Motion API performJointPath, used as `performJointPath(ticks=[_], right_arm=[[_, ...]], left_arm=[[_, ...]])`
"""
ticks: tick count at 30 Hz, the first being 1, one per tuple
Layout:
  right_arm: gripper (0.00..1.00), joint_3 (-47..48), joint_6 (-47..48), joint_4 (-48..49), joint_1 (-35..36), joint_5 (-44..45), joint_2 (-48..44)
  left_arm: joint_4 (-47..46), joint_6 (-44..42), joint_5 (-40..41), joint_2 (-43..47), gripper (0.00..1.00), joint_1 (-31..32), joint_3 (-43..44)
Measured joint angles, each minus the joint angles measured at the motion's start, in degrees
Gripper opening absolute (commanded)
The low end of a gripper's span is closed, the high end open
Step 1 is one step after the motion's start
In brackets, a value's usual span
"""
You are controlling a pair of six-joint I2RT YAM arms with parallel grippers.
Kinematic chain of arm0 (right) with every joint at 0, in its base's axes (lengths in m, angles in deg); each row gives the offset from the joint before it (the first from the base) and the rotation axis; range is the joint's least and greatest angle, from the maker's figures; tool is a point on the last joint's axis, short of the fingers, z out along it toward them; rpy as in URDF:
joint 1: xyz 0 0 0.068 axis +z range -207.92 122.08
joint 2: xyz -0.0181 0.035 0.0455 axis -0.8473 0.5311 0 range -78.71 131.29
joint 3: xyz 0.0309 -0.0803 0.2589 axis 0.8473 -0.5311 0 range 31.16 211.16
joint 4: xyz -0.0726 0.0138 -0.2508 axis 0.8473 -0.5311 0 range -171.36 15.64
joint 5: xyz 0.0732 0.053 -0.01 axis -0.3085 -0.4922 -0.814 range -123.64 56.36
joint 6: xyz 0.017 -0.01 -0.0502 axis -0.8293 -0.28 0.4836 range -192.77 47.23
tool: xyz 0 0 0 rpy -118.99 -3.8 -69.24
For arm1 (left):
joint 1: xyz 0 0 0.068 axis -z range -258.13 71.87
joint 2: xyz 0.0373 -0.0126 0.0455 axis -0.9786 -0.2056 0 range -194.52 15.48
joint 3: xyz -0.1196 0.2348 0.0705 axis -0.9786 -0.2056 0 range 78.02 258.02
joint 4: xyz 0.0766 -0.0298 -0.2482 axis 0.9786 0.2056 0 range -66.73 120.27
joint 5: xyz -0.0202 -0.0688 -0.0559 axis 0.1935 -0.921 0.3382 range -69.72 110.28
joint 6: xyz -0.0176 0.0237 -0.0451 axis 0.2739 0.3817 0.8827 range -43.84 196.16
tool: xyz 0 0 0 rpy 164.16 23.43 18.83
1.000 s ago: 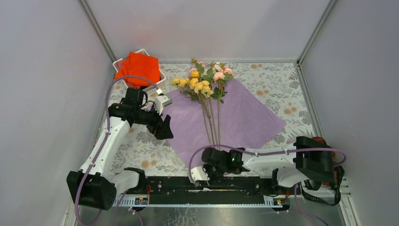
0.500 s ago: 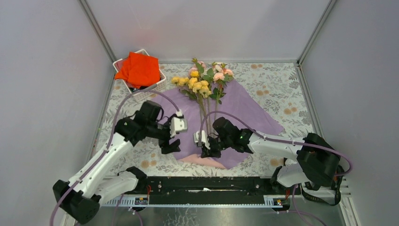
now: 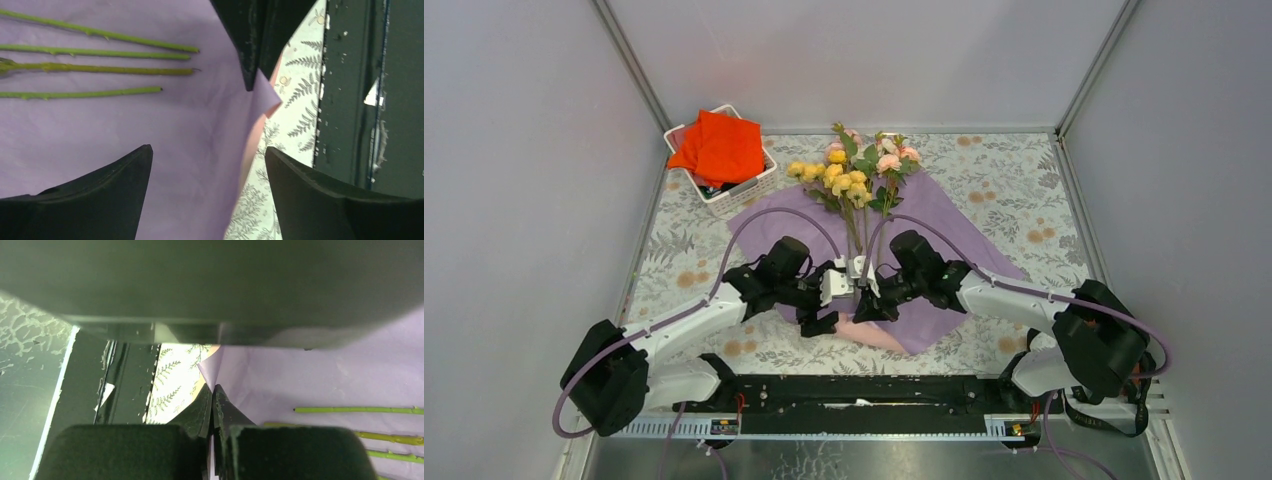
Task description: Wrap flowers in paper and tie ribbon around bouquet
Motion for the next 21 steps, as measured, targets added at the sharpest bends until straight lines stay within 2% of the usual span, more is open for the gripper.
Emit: performJointPath(ticks=[2,5,6,7,9,12,18,21], right_arm=[[0.03,0.66,0.72,-1.36,-0.85,-1.27,0.13],[0.11,1.14,0.94,-2.32,-1.55,-2.6,0.15],[0.18,1.14,0.72,-2.29,-1.66,-2.8,0.17],[0.27,1.14,0.31,-2.23,-1.7,-2.93,0.17],[0.53,1.09,-1.29,-1.46,-1.7,-2.99,0.15],[0.71,0.61,-5.81,0.5,-1.86,-1.51,-0.55],[0.81,-4.17,-16.76,2.54,-2.25,6.49,-9.33],[0.82,-8.92,-22.73,5.05,-2.34,10.01,-13.22]], left_arm=[[-1.86,0.09,0.15,-0.94,0.56,0.0,0.07],[-2.19,0.15,-0.94,-2.01,0.08,-0.22,0.39],[-1.99,0.66,-1.73,-2.19,0.0,-0.28,0.52],[-1.64,0.87,-2.64,-2.27,0.0,-0.35,0.68],[-1.11,1.95,-4.59,-2.19,0.0,-0.37,0.81],[-1.03,5.29,-5.51,-2.08,0.0,-1.01,0.87],[-6.69,19.34,-6.91,-2.73,0.0,-11.02,0.59],[-9.55,23.69,-7.26,-2.64,0.0,-12.48,0.11]])
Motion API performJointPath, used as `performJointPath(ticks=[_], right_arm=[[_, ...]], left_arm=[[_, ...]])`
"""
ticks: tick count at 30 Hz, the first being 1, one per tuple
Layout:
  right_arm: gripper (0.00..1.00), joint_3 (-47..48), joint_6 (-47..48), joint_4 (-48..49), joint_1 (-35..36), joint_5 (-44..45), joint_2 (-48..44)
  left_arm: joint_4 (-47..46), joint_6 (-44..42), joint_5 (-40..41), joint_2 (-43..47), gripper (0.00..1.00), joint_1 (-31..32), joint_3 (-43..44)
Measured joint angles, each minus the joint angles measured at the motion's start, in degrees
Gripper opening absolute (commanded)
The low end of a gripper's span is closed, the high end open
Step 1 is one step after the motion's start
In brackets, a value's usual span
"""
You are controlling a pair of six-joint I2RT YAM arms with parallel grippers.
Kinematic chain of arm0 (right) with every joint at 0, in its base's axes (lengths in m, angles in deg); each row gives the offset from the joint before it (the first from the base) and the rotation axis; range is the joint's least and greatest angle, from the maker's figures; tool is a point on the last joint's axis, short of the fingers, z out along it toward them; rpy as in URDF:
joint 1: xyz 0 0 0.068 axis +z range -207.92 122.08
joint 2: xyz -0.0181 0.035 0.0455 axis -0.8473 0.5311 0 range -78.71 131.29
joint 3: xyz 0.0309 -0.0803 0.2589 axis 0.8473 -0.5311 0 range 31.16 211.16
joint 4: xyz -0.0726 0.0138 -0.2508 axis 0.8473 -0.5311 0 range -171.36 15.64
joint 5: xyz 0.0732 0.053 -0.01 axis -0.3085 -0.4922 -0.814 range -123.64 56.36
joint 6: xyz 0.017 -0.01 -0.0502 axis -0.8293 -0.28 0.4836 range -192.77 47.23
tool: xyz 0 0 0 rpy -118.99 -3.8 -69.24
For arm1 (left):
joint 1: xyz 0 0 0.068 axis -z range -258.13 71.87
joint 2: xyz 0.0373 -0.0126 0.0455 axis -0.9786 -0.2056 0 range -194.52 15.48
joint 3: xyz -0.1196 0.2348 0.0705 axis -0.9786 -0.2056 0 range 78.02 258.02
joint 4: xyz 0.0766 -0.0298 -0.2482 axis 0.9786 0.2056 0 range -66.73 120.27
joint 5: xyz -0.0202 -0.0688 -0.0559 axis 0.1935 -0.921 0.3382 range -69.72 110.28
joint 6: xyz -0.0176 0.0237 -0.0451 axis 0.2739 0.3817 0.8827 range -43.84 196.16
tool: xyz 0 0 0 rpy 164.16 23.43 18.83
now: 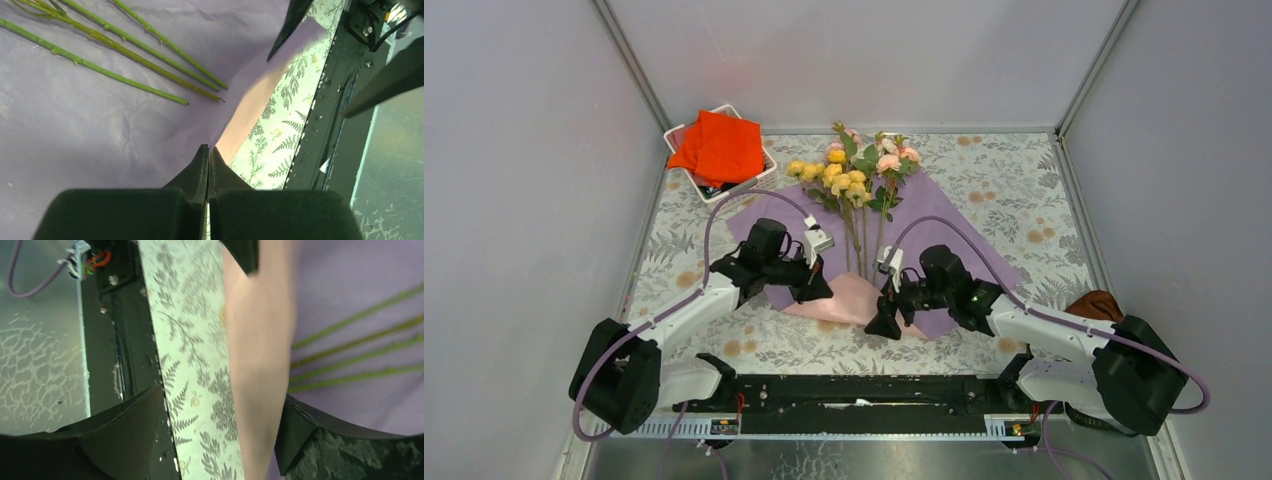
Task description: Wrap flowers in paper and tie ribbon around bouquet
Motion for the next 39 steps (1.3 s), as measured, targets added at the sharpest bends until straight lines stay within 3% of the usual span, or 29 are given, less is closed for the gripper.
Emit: performJointPath(ticks=[6,9,24,27,28,30,32,35,39], right_arm=[[0.82,-6.21,-5.97,1.66,-0.04,8.96,-0.46],[0.77,-6.19,-6.56,2.82,-0.79,11.96,-0.24],[0.0,-6.4,-12.66,5.84,-10.36,9.4,8.31],[0.0,-5.38,-13.97,5.9,-12.07,8.04,10.29],[0.0,-4.63,-14.4,5.81,-12.55,7.65,11.3],[0.0,-3.48,-15.04,5.7,-13.2,7.23,12.76],[0.0,-2.4,-15.5,5.05,-13.68,7.19,13.92],[0.0,-1.22,-15.93,3.58,-13.99,7.39,14.82],[0.0,-0.44,-16.61,2.27,-14.05,8.55,15.17]], left_arm=[[-3.74,4.85,-0.63,-1.09,0.0,-0.76,-0.46],[-5.2,6.62,0.15,-2.78,0.0,-1.68,-0.46],[-8.76,15.43,7.26,-6.47,0.0,-3.43,-0.46],[-9.35,16.76,8.35,-6.78,0.0,-3.67,-0.46],[-9.51,17.05,8.92,-6.88,0.12,-3.72,-0.46],[-9.75,17.4,9.92,-6.95,0.51,-3.85,-0.46],[-9.77,17.44,11.58,-6.95,0.7,-4.04,-0.37],[-7.48,14.58,13.73,-6.8,0.8,-4.31,0.96],[2.03,5.4,17.92,-4.61,0.76,-4.44,7.43]])
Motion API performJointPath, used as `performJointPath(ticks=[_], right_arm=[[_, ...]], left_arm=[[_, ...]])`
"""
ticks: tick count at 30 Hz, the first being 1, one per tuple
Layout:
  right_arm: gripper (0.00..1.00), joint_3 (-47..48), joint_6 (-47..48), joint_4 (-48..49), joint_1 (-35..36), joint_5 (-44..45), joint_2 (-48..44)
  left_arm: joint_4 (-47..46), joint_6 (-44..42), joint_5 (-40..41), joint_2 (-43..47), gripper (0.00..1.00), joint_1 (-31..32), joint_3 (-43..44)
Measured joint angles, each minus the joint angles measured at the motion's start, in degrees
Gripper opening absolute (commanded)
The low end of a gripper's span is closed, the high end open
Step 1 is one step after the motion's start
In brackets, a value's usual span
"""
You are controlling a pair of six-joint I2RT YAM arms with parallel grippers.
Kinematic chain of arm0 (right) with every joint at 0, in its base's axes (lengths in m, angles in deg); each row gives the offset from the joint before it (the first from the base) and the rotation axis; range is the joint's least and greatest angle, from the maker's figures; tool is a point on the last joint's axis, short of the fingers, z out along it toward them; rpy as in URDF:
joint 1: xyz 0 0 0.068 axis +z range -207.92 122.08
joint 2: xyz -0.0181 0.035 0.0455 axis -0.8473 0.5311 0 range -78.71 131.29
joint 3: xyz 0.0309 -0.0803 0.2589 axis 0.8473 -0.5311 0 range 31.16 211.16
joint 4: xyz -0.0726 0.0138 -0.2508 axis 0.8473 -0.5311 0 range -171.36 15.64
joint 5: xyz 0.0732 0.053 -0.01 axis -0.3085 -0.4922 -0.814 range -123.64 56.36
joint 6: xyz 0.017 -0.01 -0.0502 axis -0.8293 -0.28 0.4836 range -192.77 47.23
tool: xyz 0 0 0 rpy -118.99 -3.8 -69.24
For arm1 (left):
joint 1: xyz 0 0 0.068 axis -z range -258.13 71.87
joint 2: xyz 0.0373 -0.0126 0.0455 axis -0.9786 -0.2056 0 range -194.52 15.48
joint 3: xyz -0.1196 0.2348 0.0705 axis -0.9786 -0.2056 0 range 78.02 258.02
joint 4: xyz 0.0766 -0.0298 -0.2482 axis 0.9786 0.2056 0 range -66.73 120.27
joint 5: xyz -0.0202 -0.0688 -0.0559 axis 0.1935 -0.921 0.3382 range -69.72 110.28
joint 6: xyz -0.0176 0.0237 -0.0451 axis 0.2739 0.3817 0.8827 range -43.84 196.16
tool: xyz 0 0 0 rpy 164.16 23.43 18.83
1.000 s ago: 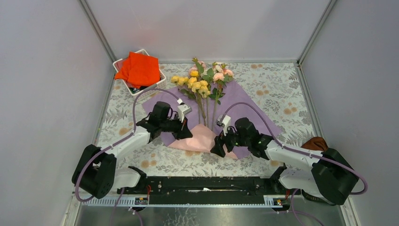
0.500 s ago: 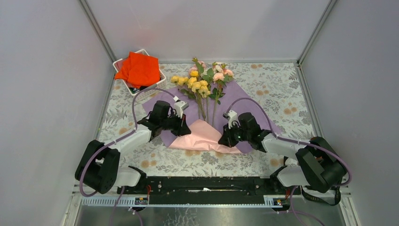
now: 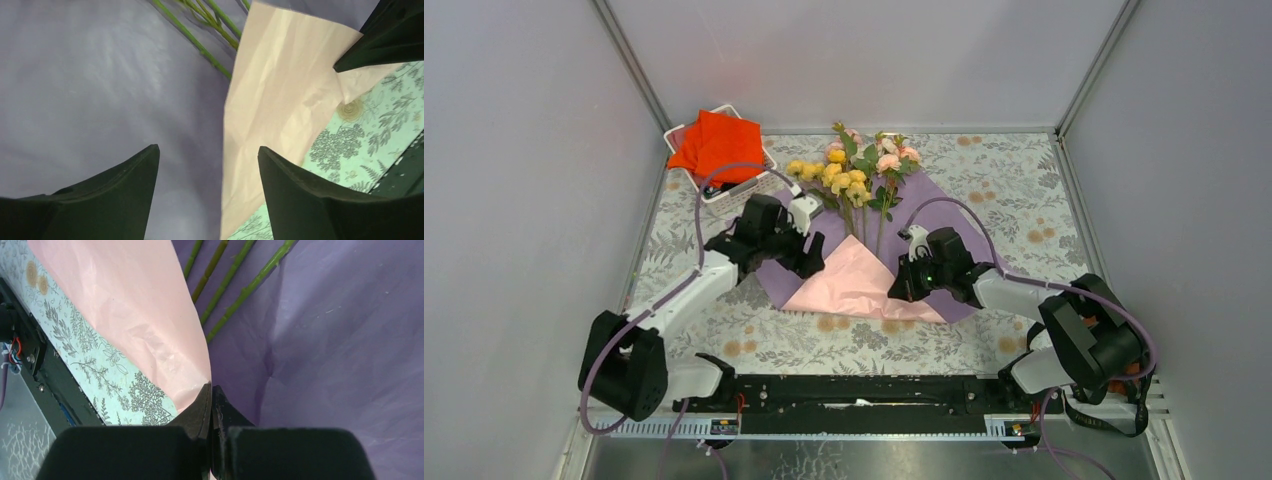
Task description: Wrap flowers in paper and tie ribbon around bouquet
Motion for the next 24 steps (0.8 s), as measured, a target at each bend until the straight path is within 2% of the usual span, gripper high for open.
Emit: performJointPath(ticks=[4,7,9,11,16,24], right_arm=[[0.0,0.7,-0.63,-0.57,-0.04,1.49,0.94],[0.0,1.66,-1.03,-1.38,-0.09,2.01,2.27],[0.0,1.84,-1.44,-1.51,-0.09,2.45,2.75],[0.0,1.84,-1.97,-1.86,-0.09,2.93,2.8],[0.0,1.84,-2.97,-2.75,-0.09,3.52,2.84],[0.0,1.84,-4.96,-2.56,-0.09,4.9,4.0]], left_arm=[[14.71,-9.92,3.52,1.44,0.53,-0.09,11.87],[28.48,-15.76,4.22,0.94,0.45,0.0,22.38],[33.97,-16.92,4.28,0.59,0.41,0.94,25.62],[37.59,-16.92,4.9,0.15,0.4,5.2,25.73],[35.54,-14.08,2.43,-4.66,0.38,17.59,20.92],[21.2,-14.12,3.04,-18.05,0.36,18.88,14.91]])
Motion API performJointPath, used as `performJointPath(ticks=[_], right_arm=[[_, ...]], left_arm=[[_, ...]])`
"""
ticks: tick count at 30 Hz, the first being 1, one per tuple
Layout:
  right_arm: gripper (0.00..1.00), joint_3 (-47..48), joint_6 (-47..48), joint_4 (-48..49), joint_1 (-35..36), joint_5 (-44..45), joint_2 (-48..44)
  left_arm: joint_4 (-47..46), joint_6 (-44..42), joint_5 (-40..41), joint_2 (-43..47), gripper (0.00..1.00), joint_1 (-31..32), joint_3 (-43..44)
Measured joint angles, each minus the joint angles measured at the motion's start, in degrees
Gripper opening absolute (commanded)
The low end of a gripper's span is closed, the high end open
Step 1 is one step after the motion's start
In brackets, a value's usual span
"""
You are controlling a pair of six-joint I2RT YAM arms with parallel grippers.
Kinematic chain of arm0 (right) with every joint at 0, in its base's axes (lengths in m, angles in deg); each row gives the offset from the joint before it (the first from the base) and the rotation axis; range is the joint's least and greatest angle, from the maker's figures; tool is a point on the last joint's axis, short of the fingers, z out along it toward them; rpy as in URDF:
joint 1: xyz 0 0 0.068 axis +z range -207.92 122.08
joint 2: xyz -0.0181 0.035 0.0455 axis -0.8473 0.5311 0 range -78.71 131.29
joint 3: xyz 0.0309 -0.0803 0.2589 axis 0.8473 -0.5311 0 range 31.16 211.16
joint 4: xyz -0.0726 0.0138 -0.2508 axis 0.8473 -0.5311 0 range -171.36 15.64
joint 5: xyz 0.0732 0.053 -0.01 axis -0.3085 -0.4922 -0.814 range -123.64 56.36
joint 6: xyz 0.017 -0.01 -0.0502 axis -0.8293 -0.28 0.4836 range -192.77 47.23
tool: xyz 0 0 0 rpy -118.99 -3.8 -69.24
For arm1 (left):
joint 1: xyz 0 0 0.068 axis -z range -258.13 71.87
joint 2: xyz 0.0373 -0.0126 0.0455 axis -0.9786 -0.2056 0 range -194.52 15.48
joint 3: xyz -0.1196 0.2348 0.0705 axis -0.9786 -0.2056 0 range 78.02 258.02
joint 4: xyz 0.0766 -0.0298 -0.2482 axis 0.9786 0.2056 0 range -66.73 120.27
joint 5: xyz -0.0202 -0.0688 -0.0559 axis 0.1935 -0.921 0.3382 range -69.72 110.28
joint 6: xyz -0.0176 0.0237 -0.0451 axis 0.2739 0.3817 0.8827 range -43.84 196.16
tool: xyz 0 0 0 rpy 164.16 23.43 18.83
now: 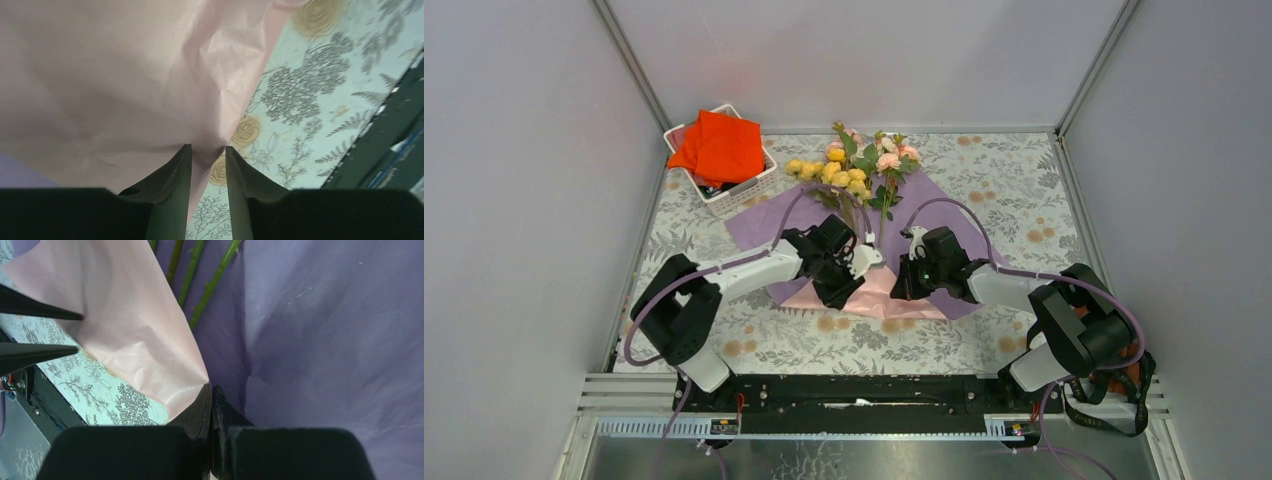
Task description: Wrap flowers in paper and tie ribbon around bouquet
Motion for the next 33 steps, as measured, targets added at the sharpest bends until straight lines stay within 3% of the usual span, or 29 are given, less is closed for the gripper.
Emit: performJointPath(ticks=[5,14,19,22,25,28,33], right_arm=[[0.0,0.0,-0.37,-0.22,-0.02,0.55,0.0],[0.0,-0.2,0.15,-1.95,-0.04,1.09,-0.68],[0.0,-0.17,0.7,-3.56,-0.11,1.29,-0.68],[0.01,-0.02,0.76,-4.04,-0.11,1.31,-0.59],[0.04,0.57,0.74,-4.52,-0.11,1.31,-0.15],[0.09,1.6,0.66,-5.01,-0.11,1.31,0.37],[0.29,2.49,0.11,-7.06,-0.11,1.81,0.33]], left_arm=[[-1.44,-5.2,2.67,-1.55,0.35,0.02,-5.29],[0.74,-16.92,7.48,7.26,0.35,-0.66,-14.8],[13.03,-20.98,5.95,9.35,0.35,-2.36,-13.16],[17.18,-20.06,0.68,10.91,0.25,-2.34,-5.42],[11.69,-15.78,-3.5,11.89,0.21,-2.32,-1.53],[2.93,-11.82,-2.97,9.53,0.22,-2.32,-3.21],[-3.13,-10.95,1.09,3.13,0.22,-2.36,-8.59]])
